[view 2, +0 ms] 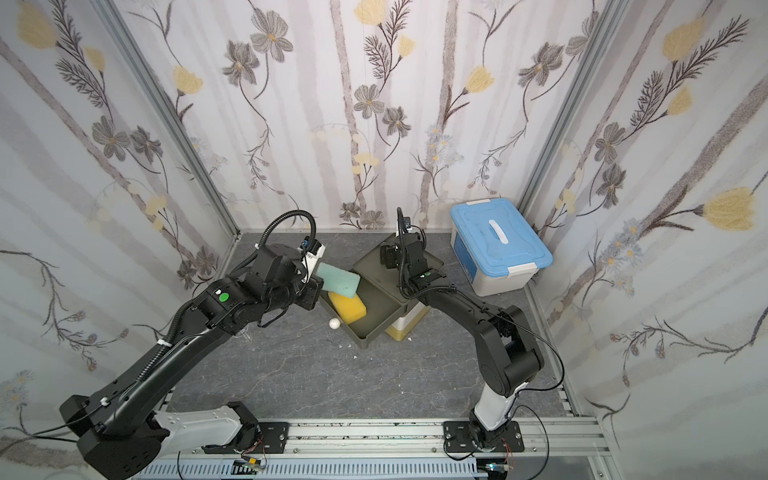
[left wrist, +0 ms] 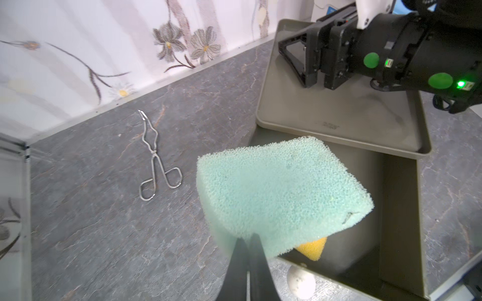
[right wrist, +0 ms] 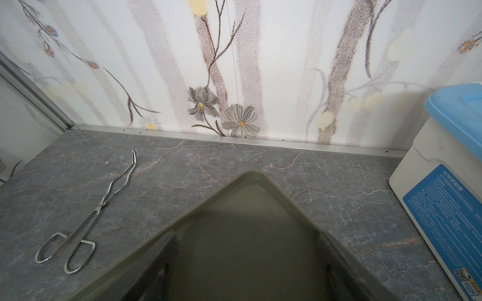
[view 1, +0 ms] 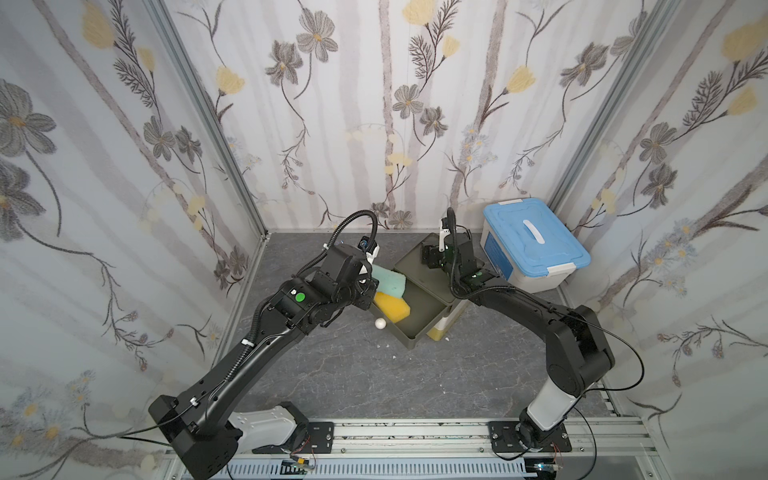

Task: Take the sponge out of the drawer
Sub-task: Pick up the sponge from the drawer.

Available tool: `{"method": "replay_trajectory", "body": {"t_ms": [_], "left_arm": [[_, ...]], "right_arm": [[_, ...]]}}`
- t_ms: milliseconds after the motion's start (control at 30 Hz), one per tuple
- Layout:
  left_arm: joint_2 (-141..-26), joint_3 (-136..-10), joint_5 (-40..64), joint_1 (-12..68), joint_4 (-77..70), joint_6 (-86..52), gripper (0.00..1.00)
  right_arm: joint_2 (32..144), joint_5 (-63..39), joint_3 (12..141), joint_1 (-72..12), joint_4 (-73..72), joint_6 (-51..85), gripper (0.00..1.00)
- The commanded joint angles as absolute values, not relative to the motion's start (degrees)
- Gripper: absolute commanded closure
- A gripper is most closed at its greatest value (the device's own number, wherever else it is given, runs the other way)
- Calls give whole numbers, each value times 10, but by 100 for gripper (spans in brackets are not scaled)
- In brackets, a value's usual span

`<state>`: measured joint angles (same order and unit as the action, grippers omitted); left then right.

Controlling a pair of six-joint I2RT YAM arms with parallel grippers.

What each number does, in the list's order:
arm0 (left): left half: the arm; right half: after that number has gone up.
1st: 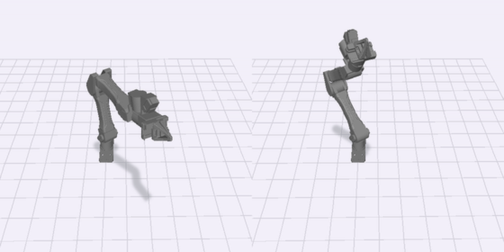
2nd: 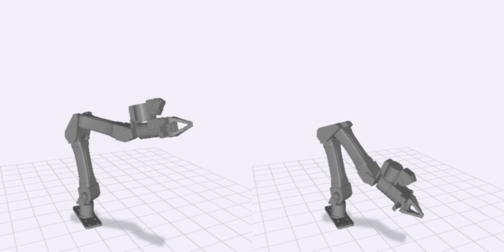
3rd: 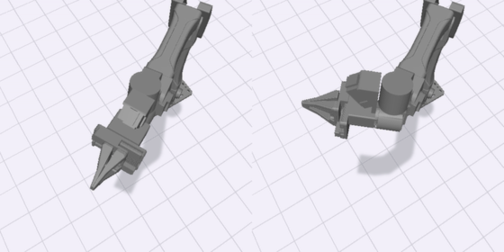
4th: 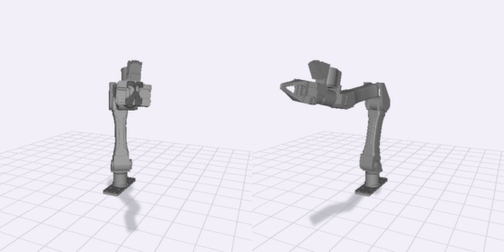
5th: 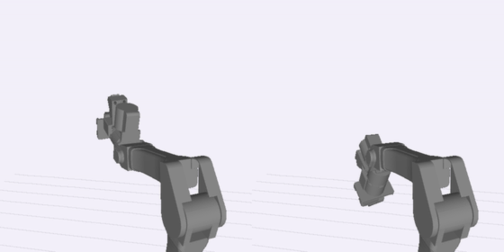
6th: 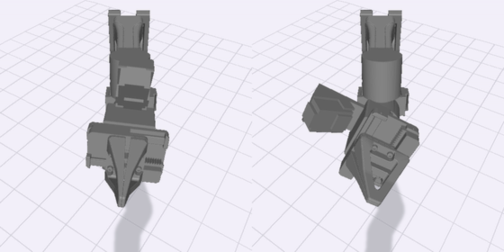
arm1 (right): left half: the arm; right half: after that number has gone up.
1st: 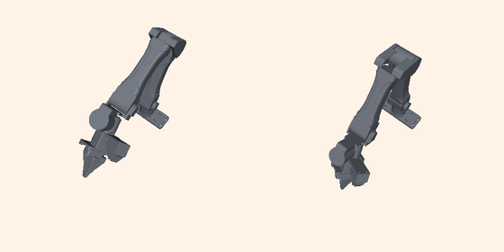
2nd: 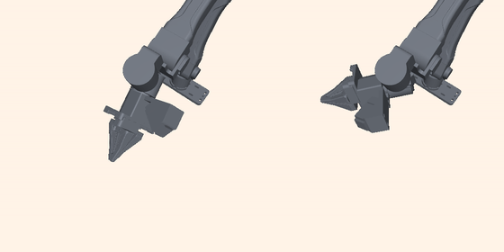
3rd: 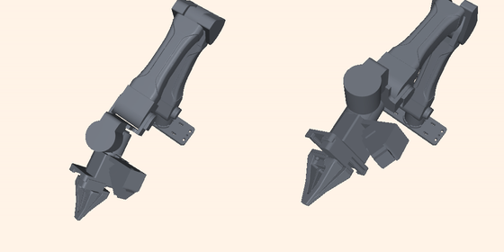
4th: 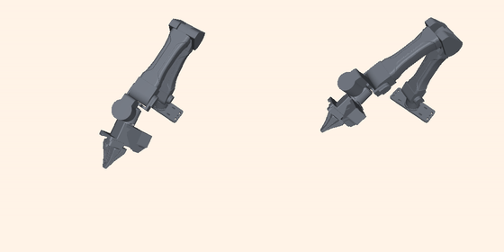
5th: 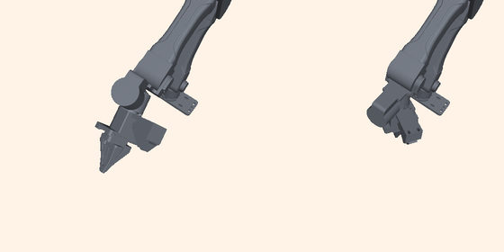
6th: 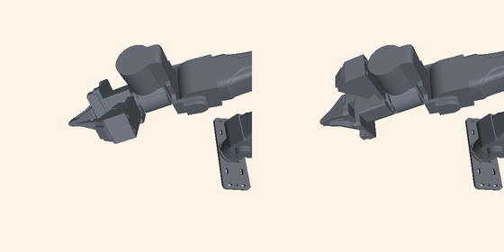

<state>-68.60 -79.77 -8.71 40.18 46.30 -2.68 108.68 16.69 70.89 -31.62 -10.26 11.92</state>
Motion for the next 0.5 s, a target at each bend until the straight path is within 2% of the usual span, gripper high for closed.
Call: {"method": "replay_trajectory", "body": {"t_ms": [0, 200, 467], "left_arm": [[-656, -783, -191, 401, 497, -54, 100], [-567, -735, -253, 361, 499, -93, 100], [-536, -682, -244, 303, 489, -158, 100]], "right_arm": [[1107, 147, 699, -311, 55, 166, 15], [1107, 138, 699, -312, 54, 161, 15], [1116, 124, 703, -312, 48, 156, 15]]}}
